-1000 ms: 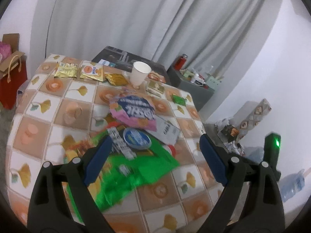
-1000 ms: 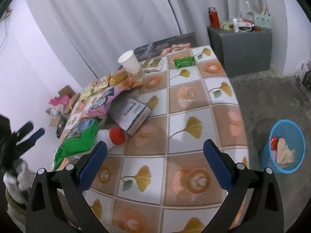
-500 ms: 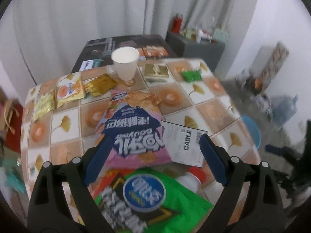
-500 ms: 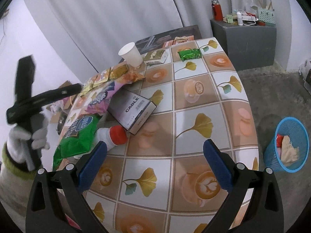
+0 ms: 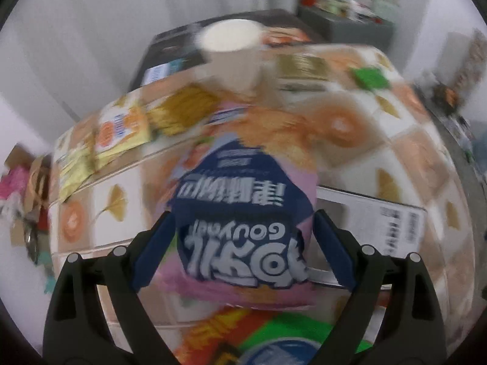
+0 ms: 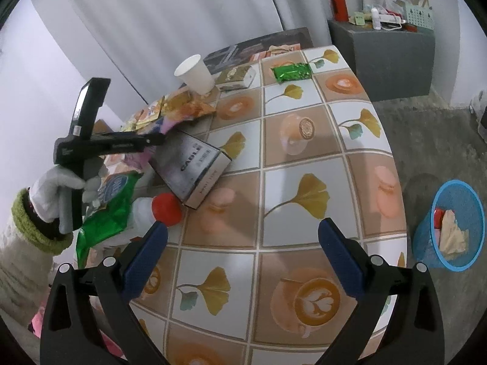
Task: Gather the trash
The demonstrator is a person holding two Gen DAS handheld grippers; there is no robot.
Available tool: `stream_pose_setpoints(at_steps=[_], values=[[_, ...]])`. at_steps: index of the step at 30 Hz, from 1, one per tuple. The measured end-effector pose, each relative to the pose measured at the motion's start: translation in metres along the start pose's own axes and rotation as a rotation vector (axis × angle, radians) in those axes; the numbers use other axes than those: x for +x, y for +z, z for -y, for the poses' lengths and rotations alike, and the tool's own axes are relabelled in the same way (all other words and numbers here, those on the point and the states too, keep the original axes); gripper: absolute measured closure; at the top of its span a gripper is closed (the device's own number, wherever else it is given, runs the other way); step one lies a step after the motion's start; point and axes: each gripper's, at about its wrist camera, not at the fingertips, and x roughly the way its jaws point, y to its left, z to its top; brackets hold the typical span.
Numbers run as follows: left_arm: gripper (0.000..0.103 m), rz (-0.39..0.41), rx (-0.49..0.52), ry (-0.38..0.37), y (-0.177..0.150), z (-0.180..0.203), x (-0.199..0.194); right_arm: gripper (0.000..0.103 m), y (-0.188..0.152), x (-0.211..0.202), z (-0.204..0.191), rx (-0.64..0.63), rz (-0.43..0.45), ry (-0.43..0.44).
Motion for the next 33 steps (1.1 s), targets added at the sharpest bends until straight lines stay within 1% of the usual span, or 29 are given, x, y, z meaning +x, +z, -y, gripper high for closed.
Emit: stream_pose_setpoints(at_steps=[2, 3, 8, 10, 11, 14, 16, 18, 19, 21, 22, 23, 24, 25, 26, 27, 30, 33], values=[[0.016, 0.017, -0.061, -0.003, -0.001, -0.019, -0.007, 0.007, 0.0, 0.001, 0.001, 0.006, -0.005, 0.007], [0.016, 0.039, -0.086, -0.003, -0.003, -0.029, -0.015, 0.007, 0.001, 0.002, 0.0, 0.007, -0.007, 0.012], [0.016, 0.143, -0.143, 0.012, -0.016, -0.054, -0.056, 0.007, 0.002, 0.007, -0.013, -0.003, -0.019, 0.064], [0.016, 0.186, -0.162, 0.004, -0.025, -0.062, -0.077, 0.007, 0.001, 0.007, -0.02, -0.013, -0.02, 0.087], [0.016, 0.201, -0.169, -0.007, -0.031, -0.063, -0.087, 0.007, 0.001, 0.007, -0.027, -0.038, -0.019, 0.101], [0.016, 0.239, -0.176, -0.082, -0.053, -0.062, -0.12, 0.007, -0.001, 0.006, -0.048, -0.134, -0.008, 0.111], [0.016, 0.264, -0.171, -0.135, -0.07, -0.056, -0.141, 0.011, -0.003, 0.006, -0.059, -0.187, -0.01, 0.12], [0.016, 0.302, -0.158, -0.206, -0.096, -0.048, -0.164, 0.016, -0.004, 0.01, -0.069, -0.215, -0.028, 0.129], [0.016, 0.313, -0.15, -0.224, -0.104, -0.046, -0.171, 0.019, -0.006, 0.012, -0.074, -0.225, -0.038, 0.137], [0.016, 0.337, -0.116, -0.271, -0.126, -0.034, -0.185, 0.028, -0.009, 0.016, -0.082, -0.234, -0.061, 0.157], [0.016, 0.345, -0.093, -0.292, -0.139, -0.027, -0.191, 0.03, -0.011, 0.019, -0.086, -0.236, -0.078, 0.176], [0.016, 0.344, -0.082, -0.29, -0.149, -0.022, -0.193, 0.034, -0.012, 0.021, -0.09, -0.238, -0.094, 0.19], [0.016, 0.34, -0.073, -0.269, -0.161, -0.017, -0.194, 0.038, -0.014, 0.025, -0.095, -0.243, -0.119, 0.207], [0.016, 0.334, -0.066, -0.25, -0.168, -0.014, -0.193, 0.041, -0.015, 0.03, -0.1, -0.25, -0.145, 0.22], [0.016, 0.328, -0.063, -0.235, -0.174, -0.012, -0.193, 0.046, -0.017, 0.036, -0.111, -0.263, -0.18, 0.243], [0.016, 0.322, -0.063, -0.222, -0.18, -0.011, -0.192, 0.05, -0.016, 0.04, -0.117, -0.271, -0.196, 0.256], [0.016, 0.321, -0.091, -0.22, -0.195, -0.015, -0.192, 0.053, -0.008, 0.053, -0.145, -0.309, -0.215, 0.289], [0.016, 0.31, -0.112, -0.187, -0.202, -0.02, -0.187, 0.054, 0.004, 0.063, -0.167, -0.32, -0.212, 0.321]])
